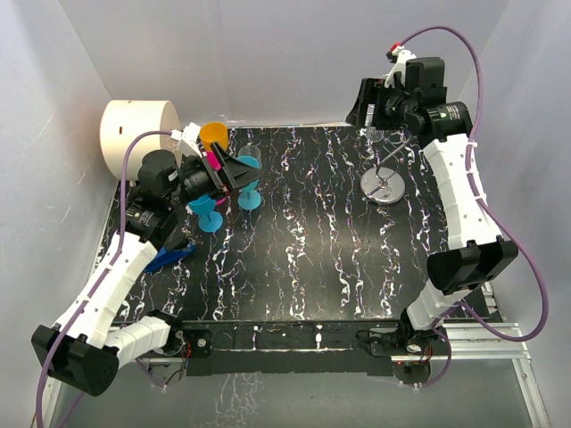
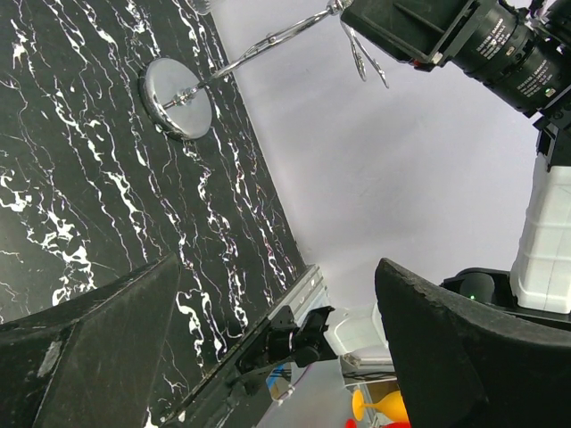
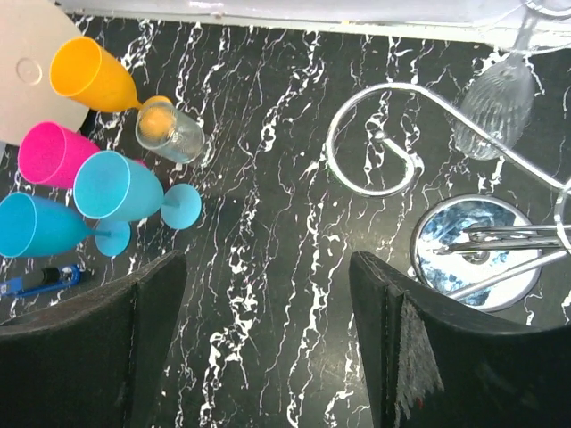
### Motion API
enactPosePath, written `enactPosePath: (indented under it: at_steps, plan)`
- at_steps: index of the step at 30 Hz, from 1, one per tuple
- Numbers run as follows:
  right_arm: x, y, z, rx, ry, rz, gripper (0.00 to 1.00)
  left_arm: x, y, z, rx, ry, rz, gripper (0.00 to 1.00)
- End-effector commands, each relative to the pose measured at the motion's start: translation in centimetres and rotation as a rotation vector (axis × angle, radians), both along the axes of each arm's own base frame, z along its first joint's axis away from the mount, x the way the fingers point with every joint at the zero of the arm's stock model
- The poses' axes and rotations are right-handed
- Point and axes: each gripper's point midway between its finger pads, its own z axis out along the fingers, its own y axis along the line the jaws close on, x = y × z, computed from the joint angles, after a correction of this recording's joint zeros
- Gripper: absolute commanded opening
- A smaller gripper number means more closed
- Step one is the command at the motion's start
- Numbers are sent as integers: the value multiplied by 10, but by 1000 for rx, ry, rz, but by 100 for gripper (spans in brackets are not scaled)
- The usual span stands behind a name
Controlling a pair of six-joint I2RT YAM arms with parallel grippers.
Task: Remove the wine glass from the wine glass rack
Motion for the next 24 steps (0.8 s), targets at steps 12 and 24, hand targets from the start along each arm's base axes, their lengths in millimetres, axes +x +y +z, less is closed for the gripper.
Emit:
enactPosePath:
  at_steps: [12, 24]
  plan:
    - [-18, -5, -12, -130, 36, -36, 73, -14, 1, 5, -6, -24, -28, 89]
    - [-25, -27, -14, -204, 44, -122, 74, -14, 0, 6, -7, -25, -33, 89]
